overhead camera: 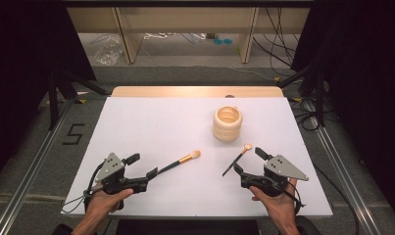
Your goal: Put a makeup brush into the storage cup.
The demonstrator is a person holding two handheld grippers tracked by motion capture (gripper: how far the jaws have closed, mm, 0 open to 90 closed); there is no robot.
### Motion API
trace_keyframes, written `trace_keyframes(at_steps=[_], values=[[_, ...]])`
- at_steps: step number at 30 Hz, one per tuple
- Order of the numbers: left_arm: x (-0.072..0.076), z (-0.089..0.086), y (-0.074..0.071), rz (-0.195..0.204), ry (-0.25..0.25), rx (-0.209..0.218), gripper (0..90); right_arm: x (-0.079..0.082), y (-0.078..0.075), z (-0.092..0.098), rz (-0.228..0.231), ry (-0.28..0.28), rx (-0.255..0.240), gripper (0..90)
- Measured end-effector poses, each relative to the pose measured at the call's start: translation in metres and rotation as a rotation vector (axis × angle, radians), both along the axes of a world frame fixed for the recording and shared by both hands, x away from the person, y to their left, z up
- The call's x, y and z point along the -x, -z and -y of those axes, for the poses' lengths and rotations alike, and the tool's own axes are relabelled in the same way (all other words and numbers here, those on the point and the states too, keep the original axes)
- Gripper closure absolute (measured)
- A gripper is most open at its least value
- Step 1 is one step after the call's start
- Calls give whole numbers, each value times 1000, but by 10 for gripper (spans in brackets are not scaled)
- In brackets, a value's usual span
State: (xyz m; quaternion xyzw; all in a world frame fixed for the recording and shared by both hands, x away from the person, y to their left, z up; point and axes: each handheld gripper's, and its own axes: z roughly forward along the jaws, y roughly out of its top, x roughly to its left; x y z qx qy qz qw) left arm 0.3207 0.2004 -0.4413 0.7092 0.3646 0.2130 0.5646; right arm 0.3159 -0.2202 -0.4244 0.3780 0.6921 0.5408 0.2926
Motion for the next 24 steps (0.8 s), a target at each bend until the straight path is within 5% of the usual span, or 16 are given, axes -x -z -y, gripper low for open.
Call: trace_keyframes(at_steps=[24], values=[[0,1,0,-14,11,-21,158,0,0,0,-2,-19,17,160]])
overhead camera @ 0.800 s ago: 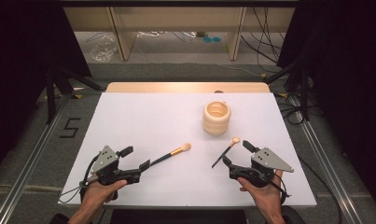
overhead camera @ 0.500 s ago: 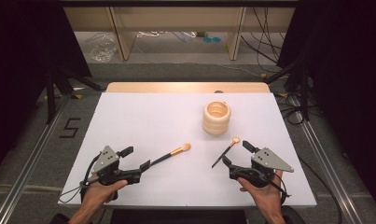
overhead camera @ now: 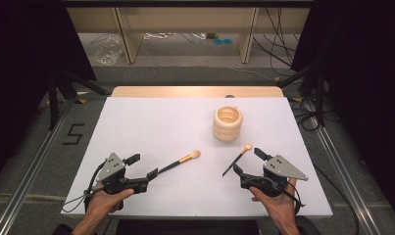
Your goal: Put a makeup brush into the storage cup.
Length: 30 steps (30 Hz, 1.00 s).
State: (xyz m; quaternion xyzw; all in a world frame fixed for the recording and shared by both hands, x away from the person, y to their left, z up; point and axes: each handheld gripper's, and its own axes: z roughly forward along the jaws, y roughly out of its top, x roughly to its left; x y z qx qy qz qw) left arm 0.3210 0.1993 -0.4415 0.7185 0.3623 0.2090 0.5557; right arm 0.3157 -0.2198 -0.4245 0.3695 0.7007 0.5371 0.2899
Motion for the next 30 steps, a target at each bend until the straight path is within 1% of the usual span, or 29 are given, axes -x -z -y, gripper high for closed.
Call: trace_keyframes(at_steps=[1,2,3,4,5,6,7,8,9,10,11,13,14,15,16,18,20,21,22,23,26,29,30], values=[[0,0,0,-3,0,-4,158,0,0,-1,1,-9,-2,160],[0,1,0,-15,-1,1,158,0,0,-1,1,-10,7,160],[0,1,0,-19,2,-2,158,0,0,-2,7,-4,7,160],[-1,1,1,-22,10,6,158,0,0,-1,-5,-8,13,160],[-1,1,0,-27,11,3,158,0,0,-2,-5,-19,9,161],[-1,2,0,-31,10,12,158,0,0,-2,-5,-19,9,161],[-1,2,0,-25,14,0,158,0,0,-2,-7,-18,9,161],[-1,3,0,-34,8,6,158,-1,1,-1,-3,-19,10,162],[-3,3,-1,-39,5,5,158,0,1,-1,-9,-12,10,162],[-3,3,-1,-39,5,5,159,-1,1,-1,-10,-11,9,164],[-6,4,-2,-52,14,2,159,-1,1,-1,-8,-11,9,165],[-8,4,-3,-57,19,-3,160,-1,1,-1,-8,-6,5,166],[-9,6,-4,-67,19,-1,159,-1,1,-1,-4,-2,3,166],[-11,6,-5,-66,26,-21,160,-1,1,-1,-9,-7,8,166],[-13,8,-6,-76,26,-22,160,-1,1,-1,-13,-9,6,166],[-17,10,-7,-87,38,-46,159,-2,1,-1,-5,-9,7,167],[-21,13,-8,-105,65,-45,159,-1,1,-1,-14,-12,11,167],[-23,13,-8,-111,65,-47,160,-2,2,-1,-10,-17,6,166],[-24,14,-8,-108,67,-55,160,-1,2,-1,-14,-14,6,167],[-26,14,-8,-107,69,-72,160,-1,2,-1,-14,-14,6,167],[-29,15,-8,-116,69,-83,160,-1,1,-1,-17,-14,13,167],[-32,15,-9,-123,87,-97,160,-2,2,-1,-14,-22,7,167],[-34,15,-9,-129,88,-98,161,-1,1,-1,-16,-18,13,167]])
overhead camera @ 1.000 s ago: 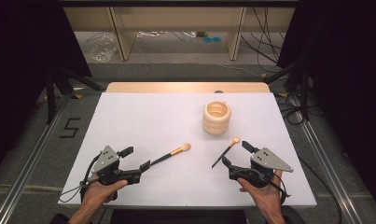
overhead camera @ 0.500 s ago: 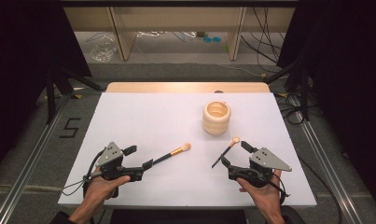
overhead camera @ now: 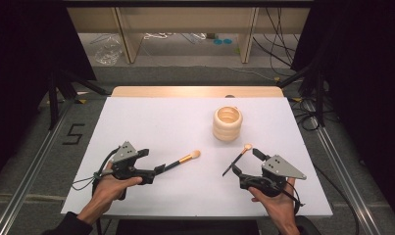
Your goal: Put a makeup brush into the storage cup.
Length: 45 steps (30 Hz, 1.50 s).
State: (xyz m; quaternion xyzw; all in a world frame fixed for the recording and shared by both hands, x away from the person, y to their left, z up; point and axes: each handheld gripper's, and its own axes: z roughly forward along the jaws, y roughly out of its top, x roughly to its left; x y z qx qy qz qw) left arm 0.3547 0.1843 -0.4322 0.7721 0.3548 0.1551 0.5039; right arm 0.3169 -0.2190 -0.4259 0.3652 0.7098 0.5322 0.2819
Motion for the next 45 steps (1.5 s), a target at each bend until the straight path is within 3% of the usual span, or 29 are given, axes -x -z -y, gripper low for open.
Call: trace_keyframes(at_steps=[4,9,10,14,15,16,17,26,28,30,33,34,36,37,40,45], values=[[-6,4,-1,-12,21,-26,162,-1,2,-2,13,-10,-17,167],[-14,10,-2,-32,70,-99,177,-1,2,-2,13,-21,-19,175],[-16,12,-2,-38,71,-107,178,0,1,-2,4,-14,2,175],[-25,21,-2,-69,129,-209,198,-1,2,-3,0,-27,-5,175],[-28,26,-1,-93,146,-238,204,0,1,-3,-1,-28,-5,175],[-28,26,-1,-93,146,-238,215,0,1,-3,-1,-28,-5,175],[-31,27,-1,-90,158,-270,215,0,2,-3,-2,-29,-4,175],[-46,33,2,-155,164,-337,242,1,2,-4,-14,-32,9,183],[-51,34,4,-158,193,-374,249,1,2,-5,-17,-34,11,184],[-55,36,5,-184,193,-386,254,0,2,-5,-24,-52,10,188],[-61,39,9,-190,214,-402,277,0,4,-8,-11,-64,13,189],[-64,39,7,-194,236,-440,280,0,3,-8,-18,-62,20,189],[-67,41,10,-213,241,-446,285,0,4,-8,-19,-68,19,190],[-67,44,11,-220,229,-429,293,-1,4,-7,-13,-70,22,197],[-71,46,14,-233,257,-462,312,0,3,-7,-9,-77,28,206],[-73,50,16,-246,251,-491,338,-1,3,-7,-2,-76,48,206]])
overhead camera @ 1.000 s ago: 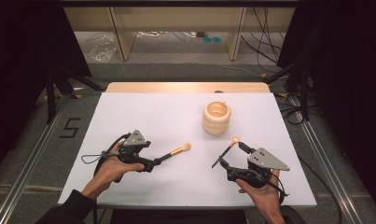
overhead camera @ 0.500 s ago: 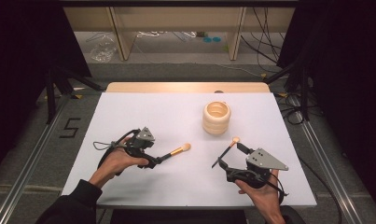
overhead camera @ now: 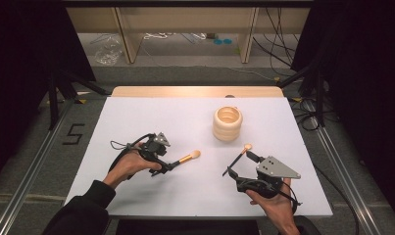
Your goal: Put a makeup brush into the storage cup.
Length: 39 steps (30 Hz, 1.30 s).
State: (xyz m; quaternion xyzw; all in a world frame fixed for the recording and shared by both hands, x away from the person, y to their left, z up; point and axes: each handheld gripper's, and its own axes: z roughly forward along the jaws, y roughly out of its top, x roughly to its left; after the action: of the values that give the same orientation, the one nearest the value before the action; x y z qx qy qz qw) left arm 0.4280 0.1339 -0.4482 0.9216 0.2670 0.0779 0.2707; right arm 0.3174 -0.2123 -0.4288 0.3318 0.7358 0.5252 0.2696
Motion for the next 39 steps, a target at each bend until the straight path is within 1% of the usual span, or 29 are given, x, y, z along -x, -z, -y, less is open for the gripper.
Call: trace_keyframes(at_steps=[1,4,6,7,8,9,11,12,13,14,15,16,17,19,20,22,23,24,28,29,30,31,32,33,34,35,37,38,39], values=[[-1,0,0,1,7,-8,341,0,0,0,-1,1,-1,206],[-3,3,0,-8,14,-12,363,0,0,0,0,1,2,206],[-4,5,1,-19,11,-9,377,0,0,0,-1,3,2,206],[-5,6,1,-23,9,-12,388,1,0,-1,-22,3,-2,206],[-6,7,2,-24,13,-13,388,1,0,-1,-22,3,-2,206],[-6,8,3,-26,15,-13,404,0,0,-1,-9,-3,7,206],[-7,11,5,-33,17,-11,409,0,0,-1,-8,-2,8,206],[-7,12,5,-39,19,-22,412,1,0,-1,-22,-3,3,206],[-7,12,6,-32,24,-29,418,1,0,-1,-22,-4,4,206],[-8,13,6,-34,29,-40,423,0,1,-1,-8,-4,9,206],[-9,13,5,-39,51,-70,434,0,1,-1,-9,-4,10,206],[-9,14,5,-38,44,-66,434,0,1,-1,-9,-4,10,206],[-10,15,4,-37,54,-70,440,0,1,-1,-9,-4,10,206],[-10,17,3,-42,64,-84,459,0,1,-1,-11,-5,10,206],[-11,19,2,-37,78,-99,483,0,1,-1,-13,-6,10,207],[-11,21,2,-50,100,-117,485,0,1,-1,-15,-7,11,207],[-11,23,4,-55,90,-105,487,0,1,-1,-16,-8,12,207],[-11,23,3,-64,94,-119,491,0,1,-1,-16,-8,12,207],[-14,23,6,-65,92,-130,507,0,1,-1,-15,-14,6,208],[-14,23,6,-68,87,-128,517,0,1,-1,-18,-14,11,209],[-14,23,7,-73,89,-124,526,-1,1,-1,-13,-19,4,209],[-14,24,7,-76,91,-121,532,1,2,-3,-40,-20,-9,209],[-15,25,8,-77,96,-126,537,0,1,-1,-27,-11,11,209],[-15,25,7,-77,101,-141,542,0,1,-1,-29,-9,21,209],[-16,27,7,-68,110,-150,559,0,1,-2,-23,-12,15,209],[-16,28,6,-74,104,-148,559,0,1,-2,-23,-12,15,209],[-18,32,4,-66,116,-154,573,0,2,-2,-21,-13,12,210],[-18,34,3,-72,111,-153,585,1,1,-1,-28,-9,20,211],[-20,35,2,-75,124,-160,585,1,1,-1,-28,-9,20,211]])
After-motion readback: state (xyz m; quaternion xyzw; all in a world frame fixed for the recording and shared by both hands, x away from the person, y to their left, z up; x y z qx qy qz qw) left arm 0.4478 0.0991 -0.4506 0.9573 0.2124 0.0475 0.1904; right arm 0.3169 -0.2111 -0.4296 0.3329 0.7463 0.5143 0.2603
